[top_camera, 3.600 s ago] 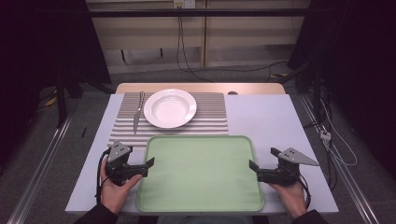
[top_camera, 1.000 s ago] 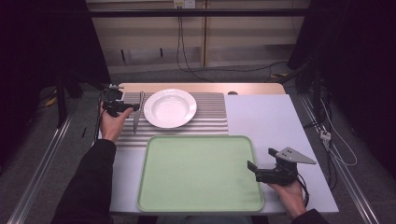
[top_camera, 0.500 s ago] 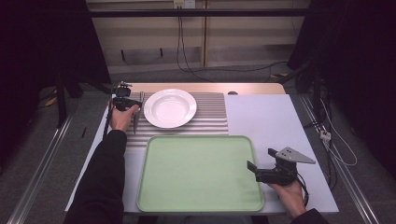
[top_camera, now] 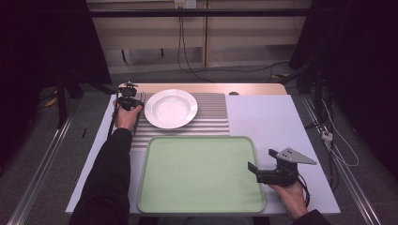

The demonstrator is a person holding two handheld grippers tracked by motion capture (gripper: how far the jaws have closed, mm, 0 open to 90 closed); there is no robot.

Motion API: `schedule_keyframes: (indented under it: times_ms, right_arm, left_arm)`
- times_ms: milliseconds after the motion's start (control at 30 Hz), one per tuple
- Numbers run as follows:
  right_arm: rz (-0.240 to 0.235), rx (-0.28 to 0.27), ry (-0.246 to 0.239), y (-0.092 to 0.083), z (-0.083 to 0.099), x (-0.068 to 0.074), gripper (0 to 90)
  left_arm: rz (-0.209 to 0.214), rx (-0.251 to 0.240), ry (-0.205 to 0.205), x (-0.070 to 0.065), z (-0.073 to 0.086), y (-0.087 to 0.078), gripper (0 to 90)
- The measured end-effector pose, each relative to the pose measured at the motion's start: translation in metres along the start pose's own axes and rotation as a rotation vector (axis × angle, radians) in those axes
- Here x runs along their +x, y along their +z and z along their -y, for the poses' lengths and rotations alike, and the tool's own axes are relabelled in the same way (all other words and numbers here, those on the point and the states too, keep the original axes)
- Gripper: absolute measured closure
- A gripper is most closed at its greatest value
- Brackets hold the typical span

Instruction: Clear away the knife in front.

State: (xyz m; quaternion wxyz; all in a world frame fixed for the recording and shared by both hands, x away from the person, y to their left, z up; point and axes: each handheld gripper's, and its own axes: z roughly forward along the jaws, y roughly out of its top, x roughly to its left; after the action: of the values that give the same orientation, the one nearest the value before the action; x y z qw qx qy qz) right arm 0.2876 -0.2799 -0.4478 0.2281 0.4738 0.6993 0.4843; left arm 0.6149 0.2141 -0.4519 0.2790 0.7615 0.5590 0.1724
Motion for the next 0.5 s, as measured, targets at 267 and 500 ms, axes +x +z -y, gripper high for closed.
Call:
schedule_keyframes:
  times_ms: [267,500]
  right_arm:
    - [0.004,0.001,0.0,0.0,0.0,0.0,0.2]
    - [0.005,0.001,-0.009,-0.001,0.0,0.001,0.3]
  left_arm:
    - [0.008,0.053,0.023,0.002,0.002,-0.007,79.5]
    - [0.038,0.059,0.01,0.004,0.016,-0.019,79.5]
